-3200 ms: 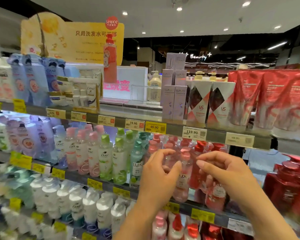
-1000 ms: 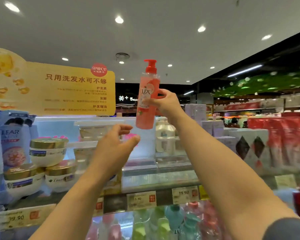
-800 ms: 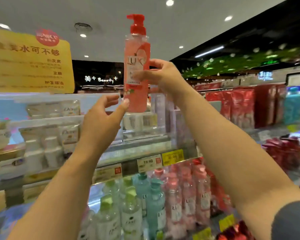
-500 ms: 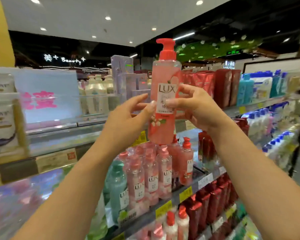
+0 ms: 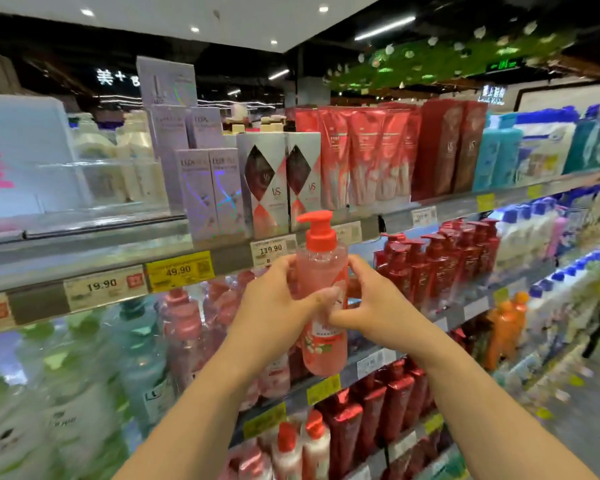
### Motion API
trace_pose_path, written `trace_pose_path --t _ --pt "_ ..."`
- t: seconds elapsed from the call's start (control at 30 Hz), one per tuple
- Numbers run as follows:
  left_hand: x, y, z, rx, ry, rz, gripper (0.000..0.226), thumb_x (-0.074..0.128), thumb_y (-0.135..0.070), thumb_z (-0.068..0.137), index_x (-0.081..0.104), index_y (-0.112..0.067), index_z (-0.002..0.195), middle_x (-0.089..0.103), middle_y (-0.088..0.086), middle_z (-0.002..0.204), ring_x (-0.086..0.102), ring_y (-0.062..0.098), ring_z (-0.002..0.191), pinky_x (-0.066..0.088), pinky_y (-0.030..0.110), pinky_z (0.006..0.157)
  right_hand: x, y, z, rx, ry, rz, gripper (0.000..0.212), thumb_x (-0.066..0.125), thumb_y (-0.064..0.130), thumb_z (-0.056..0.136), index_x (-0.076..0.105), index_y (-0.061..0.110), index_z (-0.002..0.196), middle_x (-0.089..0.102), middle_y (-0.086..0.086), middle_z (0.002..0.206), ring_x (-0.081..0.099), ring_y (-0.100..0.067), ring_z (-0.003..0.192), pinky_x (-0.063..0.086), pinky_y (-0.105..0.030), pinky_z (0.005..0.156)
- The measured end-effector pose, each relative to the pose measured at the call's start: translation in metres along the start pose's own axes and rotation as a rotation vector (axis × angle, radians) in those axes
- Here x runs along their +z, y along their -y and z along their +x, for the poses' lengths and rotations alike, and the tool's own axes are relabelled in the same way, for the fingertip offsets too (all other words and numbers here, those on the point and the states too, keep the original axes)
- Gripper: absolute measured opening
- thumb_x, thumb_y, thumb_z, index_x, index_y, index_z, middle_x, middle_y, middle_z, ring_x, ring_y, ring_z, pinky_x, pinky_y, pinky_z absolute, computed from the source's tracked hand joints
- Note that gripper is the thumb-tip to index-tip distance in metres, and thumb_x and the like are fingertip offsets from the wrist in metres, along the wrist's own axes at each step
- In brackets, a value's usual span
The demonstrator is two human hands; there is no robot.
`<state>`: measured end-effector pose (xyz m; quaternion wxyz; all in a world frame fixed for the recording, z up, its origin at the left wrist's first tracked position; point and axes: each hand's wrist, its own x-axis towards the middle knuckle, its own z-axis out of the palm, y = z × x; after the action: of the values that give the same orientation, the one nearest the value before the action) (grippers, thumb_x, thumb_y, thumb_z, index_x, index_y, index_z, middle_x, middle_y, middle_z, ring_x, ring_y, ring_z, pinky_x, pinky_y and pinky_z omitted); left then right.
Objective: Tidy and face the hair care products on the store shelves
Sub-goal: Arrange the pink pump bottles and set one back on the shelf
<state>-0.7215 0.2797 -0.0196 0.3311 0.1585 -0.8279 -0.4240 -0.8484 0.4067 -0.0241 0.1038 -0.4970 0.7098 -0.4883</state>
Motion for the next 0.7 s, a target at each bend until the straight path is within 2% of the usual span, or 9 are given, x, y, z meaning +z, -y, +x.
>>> trace_pose_path --t 0.13,0.2,0.3,0.43,0.47,0.53,0.6,0.7 --pt "0.024 0.016 -0.001 -0.075 -0.052 0.100 0.062 0.086 -0.040 0.068 0.051 -0.042 0.119 0.068 -0.025 0.097 0.063 -0.011 0.090 0.047 0.010 0.073 -0.005 -0.026 0.012 0.011 0.081 -0.124 0.063 0.079 0.027 0.066 0.052 0.040 0.122 0.073 0.011 0.104 0.069 -0.006 0.092 0.059 -0.038 0.082" --pt "0.032 0.020 0.000 -0.105 -0.077 0.159 0.072 0.088 -0.039 0.065 0.047 -0.042 0.124 0.068 -0.020 0.101 0.063 -0.006 0.092 0.045 0.006 0.071 -0.004 -0.037 0.019 -0.005 0.109 -0.181 0.062 0.078 0.031 0.062 0.056 0.037 0.120 0.070 0.013 0.107 0.068 -0.005 0.091 0.057 -0.037 0.081" --pt "0.041 0.023 0.004 -0.154 -0.129 0.228 0.078 0.091 -0.037 0.061 0.050 -0.038 0.127 0.066 -0.018 0.105 0.061 -0.001 0.096 0.041 0.005 0.074 -0.001 -0.051 0.028 -0.017 0.127 -0.245 0.065 0.073 0.046 0.057 0.056 0.041 0.119 0.067 0.019 0.107 0.065 -0.002 0.091 0.056 -0.035 0.081" --pt "0.049 0.022 0.009 -0.169 -0.186 0.341 0.072 0.090 -0.038 0.061 0.056 -0.040 0.124 0.063 -0.024 0.098 0.057 -0.012 0.090 0.037 0.001 0.070 0.002 -0.068 0.039 -0.026 0.151 -0.229 0.074 0.082 0.037 0.065 0.043 0.047 0.126 0.069 0.021 0.107 0.068 -0.006 0.096 0.058 -0.039 0.083" --pt "0.051 0.022 0.009 -0.168 -0.200 0.382 0.072 0.089 -0.041 0.062 0.056 -0.040 0.127 0.065 -0.022 0.101 0.058 -0.009 0.093 0.039 0.005 0.075 0.002 -0.070 0.041 -0.026 0.160 -0.225 0.076 0.082 0.035 0.066 0.040 0.046 0.128 0.071 0.019 0.106 0.069 -0.008 0.094 0.058 -0.040 0.083" --pt "0.054 0.023 0.011 -0.177 -0.215 0.478 0.079 0.085 -0.047 0.064 0.053 -0.039 0.135 0.068 -0.014 0.115 0.061 0.005 0.108 0.049 0.023 0.088 0.004 -0.076 0.046 -0.029 0.182 -0.227 0.079 0.081 0.031 0.069 0.037 0.041 0.133 0.071 0.015 0.102 0.069 -0.011 0.092 0.058 -0.041 0.082" --pt "0.057 0.023 0.013 -0.213 -0.192 0.580 0.084 0.080 -0.053 0.067 0.045 -0.040 0.143 0.066 -0.006 0.119 0.060 0.015 0.115 0.051 0.035 0.092 0.007 -0.080 0.050 -0.039 0.200 -0.239 0.078 0.080 0.028 0.072 0.034 0.037 0.135 0.070 0.015 0.096 0.068 -0.012 0.087 0.057 -0.040 0.079" --pt "0.060 0.024 0.015 -0.214 -0.163 0.710 0.071 0.075 -0.057 0.071 0.049 -0.047 0.136 0.059 -0.010 0.091 0.063 0.018 0.101 0.054 0.035 0.081 0.014 -0.088 0.052 -0.052 0.198 -0.258 0.077 0.078 0.025 0.074 0.034 0.034 0.137 0.069 0.014 0.095 0.067 -0.014 0.086 0.057 -0.040 0.078"
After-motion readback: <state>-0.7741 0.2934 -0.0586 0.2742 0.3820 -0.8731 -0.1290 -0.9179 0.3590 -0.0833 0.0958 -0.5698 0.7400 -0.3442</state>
